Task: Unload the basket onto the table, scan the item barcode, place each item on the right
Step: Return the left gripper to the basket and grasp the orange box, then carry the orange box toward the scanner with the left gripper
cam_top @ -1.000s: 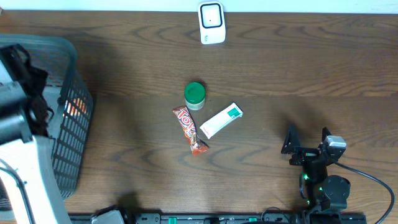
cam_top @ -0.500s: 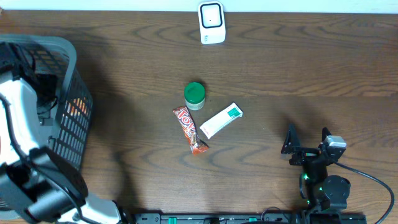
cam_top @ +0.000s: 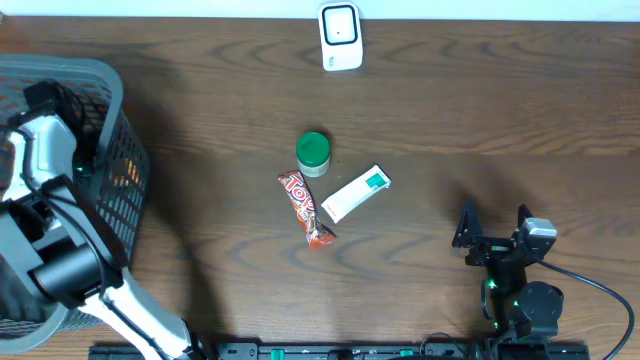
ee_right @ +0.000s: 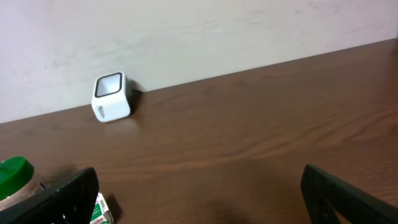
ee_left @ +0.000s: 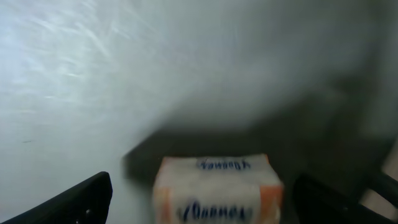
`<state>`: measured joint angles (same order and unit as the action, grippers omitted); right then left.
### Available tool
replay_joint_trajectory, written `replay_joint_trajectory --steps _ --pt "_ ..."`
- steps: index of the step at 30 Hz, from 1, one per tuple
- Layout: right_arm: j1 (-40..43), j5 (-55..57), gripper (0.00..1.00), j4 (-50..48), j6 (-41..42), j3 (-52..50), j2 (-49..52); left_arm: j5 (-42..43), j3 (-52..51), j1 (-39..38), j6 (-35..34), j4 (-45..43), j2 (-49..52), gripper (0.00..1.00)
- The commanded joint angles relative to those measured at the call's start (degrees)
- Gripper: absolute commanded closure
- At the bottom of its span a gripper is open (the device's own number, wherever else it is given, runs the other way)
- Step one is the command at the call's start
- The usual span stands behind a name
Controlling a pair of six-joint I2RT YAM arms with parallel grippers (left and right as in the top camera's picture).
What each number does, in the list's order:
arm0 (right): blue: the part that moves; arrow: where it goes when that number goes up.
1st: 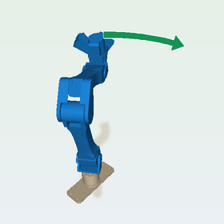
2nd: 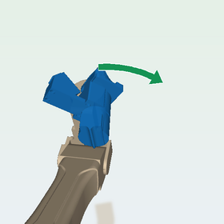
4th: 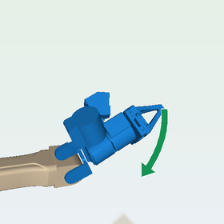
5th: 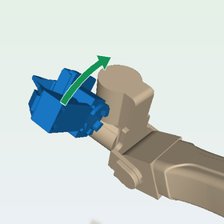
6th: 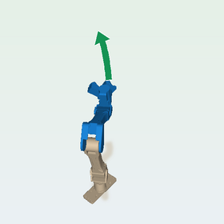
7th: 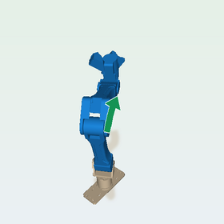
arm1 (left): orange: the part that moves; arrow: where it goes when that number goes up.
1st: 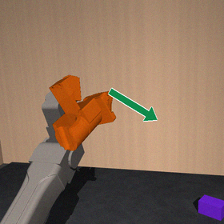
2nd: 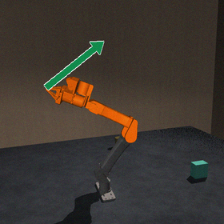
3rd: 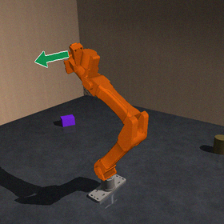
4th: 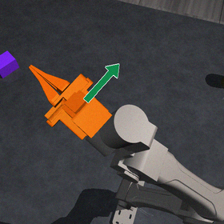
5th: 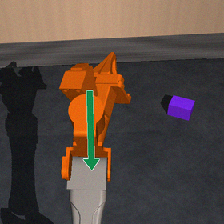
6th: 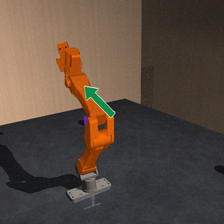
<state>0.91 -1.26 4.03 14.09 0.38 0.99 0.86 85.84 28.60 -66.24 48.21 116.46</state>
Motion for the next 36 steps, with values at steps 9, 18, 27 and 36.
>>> replay_joint_trajectory --steps 9,18,27,36 --pt "0.5 0.3 0.01 0.2 0.5 -0.1 -0.2 3.2 -0.2 -0.2 0.0 -1.2 5.0 0.35" --pt "0.5 0.3 0.01 0.2 0.5 -0.1 -0.2 4.1 1.1 2.2 7.6 0.8 2.8 0.68" --pt "0.5 0.3 0.01 0.2 0.5 -0.1 -0.2 10.2 8.2 13.7 15.5 9.2 -14.5 0.69" --pt "0.5 0.3 0.01 0.2 0.5 -0.1 -0.2 33.6 8.5 13.5 28.0 13.4 -41.4 0.68"
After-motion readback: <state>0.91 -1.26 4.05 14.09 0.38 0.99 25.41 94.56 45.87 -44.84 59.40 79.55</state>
